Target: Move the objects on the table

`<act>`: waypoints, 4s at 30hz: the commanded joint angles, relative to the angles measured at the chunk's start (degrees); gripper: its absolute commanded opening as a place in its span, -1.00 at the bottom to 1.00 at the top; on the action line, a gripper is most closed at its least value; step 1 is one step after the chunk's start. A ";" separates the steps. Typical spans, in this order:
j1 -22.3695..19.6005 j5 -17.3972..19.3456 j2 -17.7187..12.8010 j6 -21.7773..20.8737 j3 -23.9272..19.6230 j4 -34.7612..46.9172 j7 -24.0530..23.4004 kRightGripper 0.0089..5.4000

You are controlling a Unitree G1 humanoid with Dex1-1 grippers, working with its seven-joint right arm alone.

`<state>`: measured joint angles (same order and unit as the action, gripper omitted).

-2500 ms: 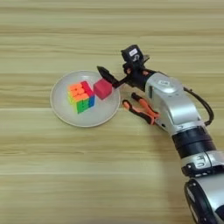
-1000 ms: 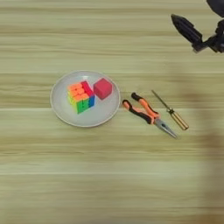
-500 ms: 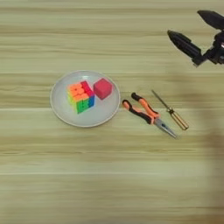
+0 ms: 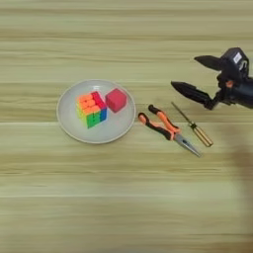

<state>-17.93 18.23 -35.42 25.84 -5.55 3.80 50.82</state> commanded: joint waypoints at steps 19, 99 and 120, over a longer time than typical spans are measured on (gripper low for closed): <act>-1.45 -7.38 4.39 -5.25 9.66 -9.93 0.36 0.97; -5.37 -11.19 9.00 -8.73 5.24 -7.98 -4.41 0.24; -1.06 -4.05 6.88 -3.08 4.82 12.50 -0.37 0.23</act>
<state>-16.09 12.44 -26.71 23.38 0.59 11.96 50.86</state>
